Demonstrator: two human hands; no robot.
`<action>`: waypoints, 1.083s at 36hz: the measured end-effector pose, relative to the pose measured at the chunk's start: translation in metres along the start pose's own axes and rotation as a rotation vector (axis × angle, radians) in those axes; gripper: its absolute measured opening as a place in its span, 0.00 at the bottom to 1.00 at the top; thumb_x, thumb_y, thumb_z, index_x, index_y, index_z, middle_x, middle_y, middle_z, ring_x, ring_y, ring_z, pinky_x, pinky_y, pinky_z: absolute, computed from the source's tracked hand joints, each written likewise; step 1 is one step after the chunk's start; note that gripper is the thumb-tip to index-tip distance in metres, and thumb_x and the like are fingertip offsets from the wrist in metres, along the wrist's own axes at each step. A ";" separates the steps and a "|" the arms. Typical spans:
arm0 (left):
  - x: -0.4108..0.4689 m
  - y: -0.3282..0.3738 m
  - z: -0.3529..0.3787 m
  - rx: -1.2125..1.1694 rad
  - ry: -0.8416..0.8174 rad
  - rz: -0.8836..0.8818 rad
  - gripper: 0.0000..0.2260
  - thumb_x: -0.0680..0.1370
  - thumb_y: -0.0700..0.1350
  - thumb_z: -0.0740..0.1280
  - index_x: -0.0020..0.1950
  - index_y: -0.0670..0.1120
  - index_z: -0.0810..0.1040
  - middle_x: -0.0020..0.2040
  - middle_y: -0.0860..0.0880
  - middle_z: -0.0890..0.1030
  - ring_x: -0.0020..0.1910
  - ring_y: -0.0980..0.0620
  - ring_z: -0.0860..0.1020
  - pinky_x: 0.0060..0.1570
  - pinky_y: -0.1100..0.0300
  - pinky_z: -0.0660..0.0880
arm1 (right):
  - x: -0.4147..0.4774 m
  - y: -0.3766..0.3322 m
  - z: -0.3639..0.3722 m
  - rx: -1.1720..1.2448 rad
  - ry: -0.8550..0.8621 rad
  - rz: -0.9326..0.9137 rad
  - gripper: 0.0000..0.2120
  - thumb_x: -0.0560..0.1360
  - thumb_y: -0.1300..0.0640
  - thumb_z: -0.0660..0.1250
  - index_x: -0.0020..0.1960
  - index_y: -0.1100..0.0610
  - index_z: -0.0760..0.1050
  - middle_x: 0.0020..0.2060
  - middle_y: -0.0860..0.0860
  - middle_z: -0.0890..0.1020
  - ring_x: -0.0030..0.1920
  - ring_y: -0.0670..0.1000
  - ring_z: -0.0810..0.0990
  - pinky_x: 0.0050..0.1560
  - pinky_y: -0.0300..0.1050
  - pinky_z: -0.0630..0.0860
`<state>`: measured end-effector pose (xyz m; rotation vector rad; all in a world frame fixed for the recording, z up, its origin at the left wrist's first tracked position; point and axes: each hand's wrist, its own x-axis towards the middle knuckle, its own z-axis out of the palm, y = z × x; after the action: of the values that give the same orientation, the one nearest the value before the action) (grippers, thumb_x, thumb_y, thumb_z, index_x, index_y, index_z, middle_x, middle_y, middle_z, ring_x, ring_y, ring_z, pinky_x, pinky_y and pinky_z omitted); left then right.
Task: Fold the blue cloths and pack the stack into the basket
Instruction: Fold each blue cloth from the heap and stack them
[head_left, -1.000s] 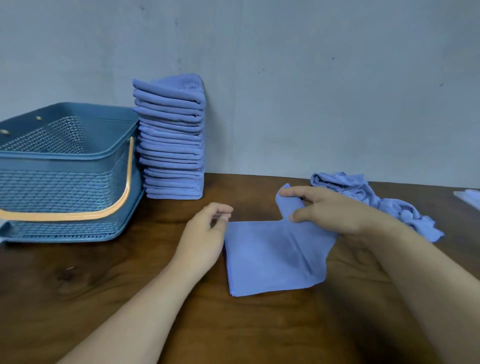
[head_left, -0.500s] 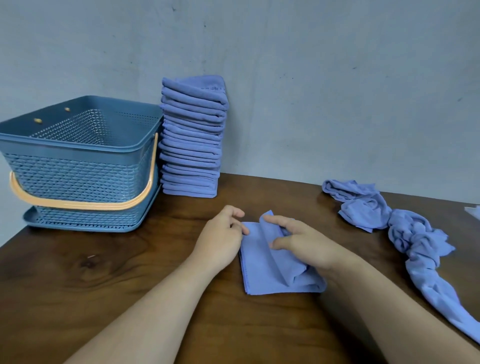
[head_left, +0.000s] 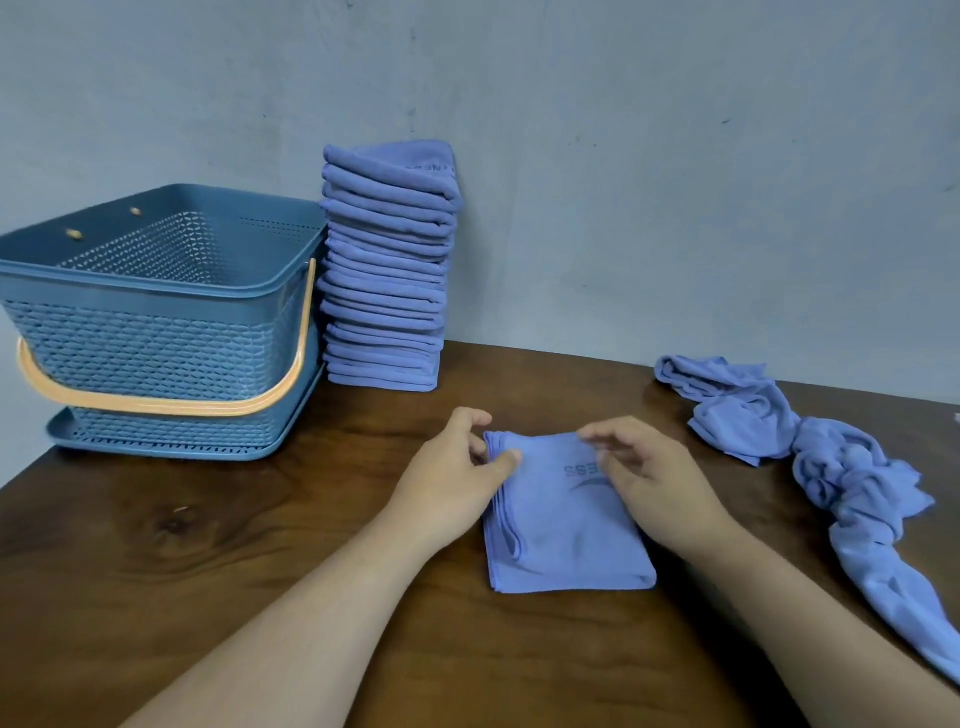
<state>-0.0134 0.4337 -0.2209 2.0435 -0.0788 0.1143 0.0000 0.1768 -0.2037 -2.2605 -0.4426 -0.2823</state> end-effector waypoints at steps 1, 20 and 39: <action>0.000 -0.001 0.001 0.002 0.003 0.009 0.23 0.80 0.58 0.72 0.72 0.58 0.69 0.46 0.56 0.81 0.47 0.66 0.78 0.45 0.64 0.74 | -0.003 0.009 0.003 -0.073 -0.031 -0.047 0.17 0.82 0.65 0.66 0.60 0.44 0.82 0.58 0.38 0.82 0.61 0.44 0.81 0.63 0.48 0.78; -0.002 -0.002 0.007 0.068 0.016 0.065 0.18 0.80 0.54 0.74 0.67 0.63 0.74 0.47 0.56 0.80 0.48 0.64 0.78 0.43 0.71 0.73 | -0.015 -0.017 0.015 -0.444 -0.523 -0.007 0.46 0.67 0.14 0.55 0.81 0.26 0.46 0.82 0.30 0.41 0.82 0.40 0.34 0.84 0.53 0.45; -0.037 0.034 0.028 0.413 -0.097 0.320 0.22 0.87 0.54 0.59 0.81 0.58 0.64 0.75 0.67 0.64 0.79 0.70 0.53 0.76 0.71 0.49 | -0.017 -0.021 0.015 -0.403 -0.563 0.021 0.48 0.68 0.17 0.57 0.80 0.26 0.36 0.82 0.33 0.35 0.81 0.42 0.28 0.83 0.59 0.41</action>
<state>-0.0529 0.3939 -0.2077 2.4349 -0.4778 0.2471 -0.0231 0.1976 -0.2048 -2.7304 -0.6981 0.3193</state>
